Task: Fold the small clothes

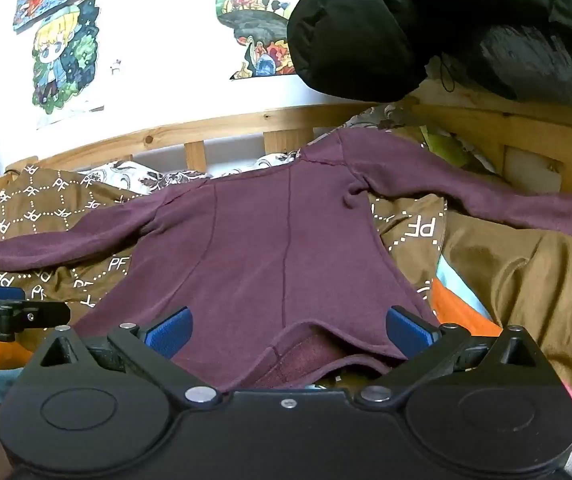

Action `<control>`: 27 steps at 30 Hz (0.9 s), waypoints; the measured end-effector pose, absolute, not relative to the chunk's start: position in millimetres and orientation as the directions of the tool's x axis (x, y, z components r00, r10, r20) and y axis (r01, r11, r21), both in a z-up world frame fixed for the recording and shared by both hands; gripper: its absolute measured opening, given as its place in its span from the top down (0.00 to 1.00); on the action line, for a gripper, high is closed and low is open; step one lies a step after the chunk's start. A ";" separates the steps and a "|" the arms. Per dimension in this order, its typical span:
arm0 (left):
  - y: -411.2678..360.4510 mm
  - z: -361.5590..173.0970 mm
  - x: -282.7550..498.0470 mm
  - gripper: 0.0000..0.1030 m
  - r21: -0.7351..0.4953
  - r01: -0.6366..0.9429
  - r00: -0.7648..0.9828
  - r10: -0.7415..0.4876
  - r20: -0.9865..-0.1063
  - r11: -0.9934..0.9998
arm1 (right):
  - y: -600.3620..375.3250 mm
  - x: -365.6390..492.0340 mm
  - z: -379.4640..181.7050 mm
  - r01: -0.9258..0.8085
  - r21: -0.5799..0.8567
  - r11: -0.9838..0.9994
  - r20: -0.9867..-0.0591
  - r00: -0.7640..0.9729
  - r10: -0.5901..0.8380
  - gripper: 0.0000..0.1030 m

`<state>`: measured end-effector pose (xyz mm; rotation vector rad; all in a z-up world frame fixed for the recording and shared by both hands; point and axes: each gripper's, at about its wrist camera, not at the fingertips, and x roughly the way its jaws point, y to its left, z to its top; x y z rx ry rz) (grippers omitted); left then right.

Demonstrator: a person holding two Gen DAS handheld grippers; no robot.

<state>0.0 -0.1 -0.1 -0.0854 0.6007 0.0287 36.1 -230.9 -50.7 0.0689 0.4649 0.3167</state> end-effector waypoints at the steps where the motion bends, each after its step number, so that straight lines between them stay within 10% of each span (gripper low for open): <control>1: -0.1 0.0 0.0 0.01 -0.070 -0.053 0.825 0.004 -0.566 0.996 | -231.4 36.3 -50.9 -0.285 0.139 0.949 -0.428 0.846 0.317 0.00; 27: 2.9 1.6 0.8 0.01 -0.069 -0.051 0.824 0.003 -0.567 0.996 | -233.1 36.5 -52.3 -0.280 0.160 0.947 -0.434 0.841 0.322 0.00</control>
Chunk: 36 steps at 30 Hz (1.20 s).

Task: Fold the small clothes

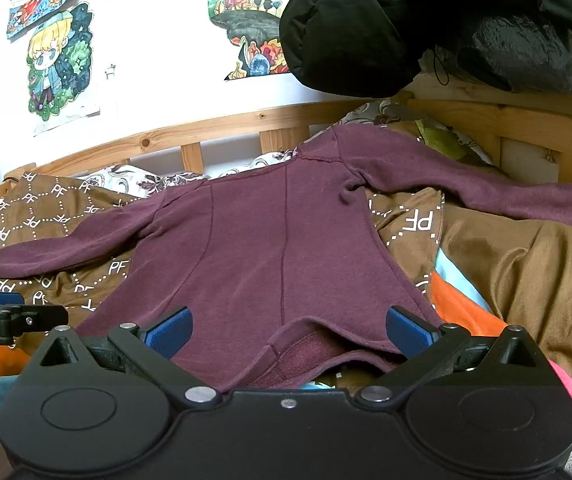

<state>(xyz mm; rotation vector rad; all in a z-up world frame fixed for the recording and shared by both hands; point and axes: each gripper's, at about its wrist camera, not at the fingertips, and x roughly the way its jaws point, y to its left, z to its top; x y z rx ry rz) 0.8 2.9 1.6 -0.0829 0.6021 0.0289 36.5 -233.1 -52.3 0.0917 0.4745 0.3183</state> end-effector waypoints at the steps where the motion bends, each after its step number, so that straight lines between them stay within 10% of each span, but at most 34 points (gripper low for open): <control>1: 4.3 1.5 0.0 0.01 -0.070 -0.051 0.824 0.003 -0.567 0.996 | -233.1 36.6 -52.3 -0.280 0.160 0.947 -0.434 0.841 0.322 0.00; 36: 1.8 -2.5 0.8 0.01 -0.069 -0.049 0.817 0.000 -0.576 0.996 | -232.6 36.6 -57.7 -0.289 0.175 0.941 -0.439 0.833 0.338 0.00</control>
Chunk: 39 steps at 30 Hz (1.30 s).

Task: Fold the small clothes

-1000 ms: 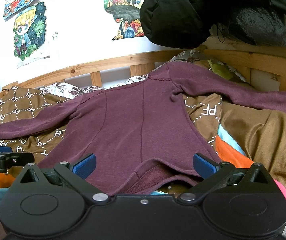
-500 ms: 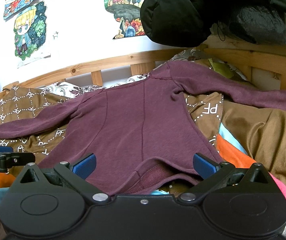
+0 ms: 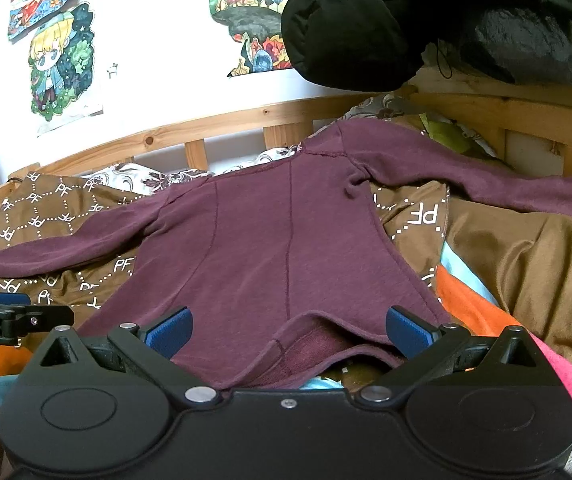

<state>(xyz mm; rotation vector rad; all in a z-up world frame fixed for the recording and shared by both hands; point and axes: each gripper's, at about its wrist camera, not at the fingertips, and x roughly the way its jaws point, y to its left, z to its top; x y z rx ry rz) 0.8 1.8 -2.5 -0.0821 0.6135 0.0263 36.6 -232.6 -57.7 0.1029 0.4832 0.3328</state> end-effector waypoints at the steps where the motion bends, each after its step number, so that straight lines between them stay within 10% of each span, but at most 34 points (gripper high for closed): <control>1: 1.8 -2.5 0.9 0.01 -0.069 -0.048 0.817 0.000 -0.576 0.996 | -232.3 36.2 -58.0 -0.289 0.175 0.941 -0.439 0.833 0.338 0.00; 39: -0.8 22.6 71.0 0.01 -0.068 -0.086 0.756 0.021 -0.654 0.994 | -282.2 81.6 -24.9 -0.161 0.308 0.937 -0.472 0.830 0.298 0.00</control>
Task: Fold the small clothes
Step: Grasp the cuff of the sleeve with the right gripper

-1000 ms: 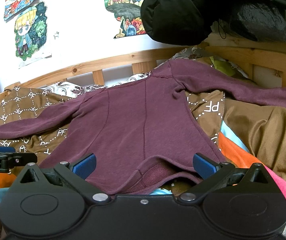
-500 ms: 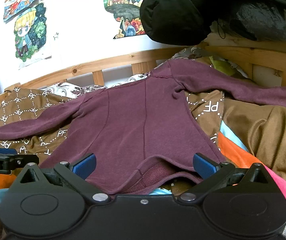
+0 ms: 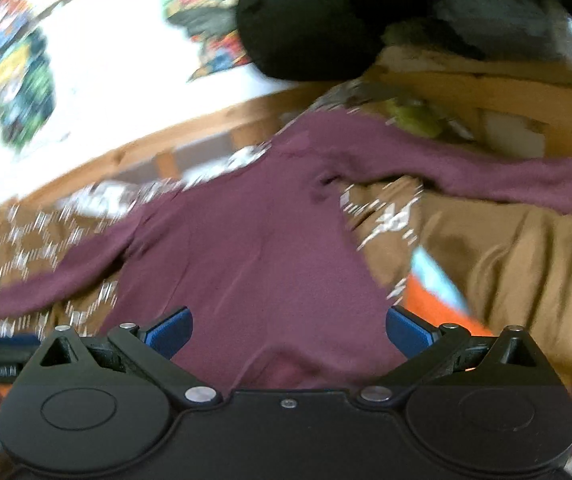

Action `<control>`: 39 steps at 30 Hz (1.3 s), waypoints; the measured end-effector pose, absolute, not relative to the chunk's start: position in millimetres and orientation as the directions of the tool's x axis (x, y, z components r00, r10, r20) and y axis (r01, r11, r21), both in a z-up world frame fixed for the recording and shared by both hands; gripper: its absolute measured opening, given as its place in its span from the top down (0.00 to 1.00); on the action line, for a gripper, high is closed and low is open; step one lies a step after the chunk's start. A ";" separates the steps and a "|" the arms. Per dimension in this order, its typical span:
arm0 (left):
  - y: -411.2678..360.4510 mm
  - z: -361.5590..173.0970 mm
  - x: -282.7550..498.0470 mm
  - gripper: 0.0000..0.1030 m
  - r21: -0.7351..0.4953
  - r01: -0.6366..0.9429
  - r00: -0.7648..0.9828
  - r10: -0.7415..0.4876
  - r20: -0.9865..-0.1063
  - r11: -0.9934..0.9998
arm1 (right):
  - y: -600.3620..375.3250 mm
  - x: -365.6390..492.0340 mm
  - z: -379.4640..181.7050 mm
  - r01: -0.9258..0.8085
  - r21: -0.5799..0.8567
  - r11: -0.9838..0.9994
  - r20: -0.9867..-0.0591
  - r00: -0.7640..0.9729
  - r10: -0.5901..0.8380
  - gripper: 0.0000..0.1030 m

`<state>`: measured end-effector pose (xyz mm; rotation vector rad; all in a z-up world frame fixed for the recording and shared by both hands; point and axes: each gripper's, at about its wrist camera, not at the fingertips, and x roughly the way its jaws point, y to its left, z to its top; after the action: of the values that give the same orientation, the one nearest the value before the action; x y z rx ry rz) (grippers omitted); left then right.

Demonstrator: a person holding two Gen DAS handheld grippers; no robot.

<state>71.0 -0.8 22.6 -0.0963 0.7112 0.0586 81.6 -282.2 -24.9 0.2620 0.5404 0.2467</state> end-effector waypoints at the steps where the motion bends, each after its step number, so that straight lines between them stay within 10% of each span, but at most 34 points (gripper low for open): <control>1: 0.3 28.6 79.9 0.01 -0.072 -0.096 0.755 0.025 -0.655 0.993 | -294.2 87.8 -22.0 -0.131 0.327 0.936 -0.457 0.845 0.278 0.00; 20: -44.6 -6.2 153.4 0.01 -0.130 0.013 0.677 -0.104 -0.728 0.991 | -469.0 191.1 -63.0 0.565 0.472 0.677 -0.541 0.791 -0.284 0.02; 26: -45.5 -9.3 157.9 0.01 -0.125 -0.003 0.674 -0.090 -0.734 0.992 | -484.4 207.6 -71.0 0.646 0.423 0.635 -0.552 0.740 -0.384 0.26; 32: -37.7 -6.3 150.7 0.01 -0.149 -0.035 0.675 -0.087 -0.733 0.988 | -485.8 206.9 -75.7 0.635 0.431 0.641 -0.526 0.754 -0.393 0.88; 39: -28.4 9.3 137.6 0.01 -0.145 -0.050 0.715 -0.066 -0.696 0.988 | -445.0 179.9 -32.9 0.474 0.350 0.808 -0.333 0.869 -0.366 0.95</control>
<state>137.6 -28.4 9.3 -0.1575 0.7744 -0.0091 179.9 -445.0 -32.9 0.4392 0.2565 -0.4544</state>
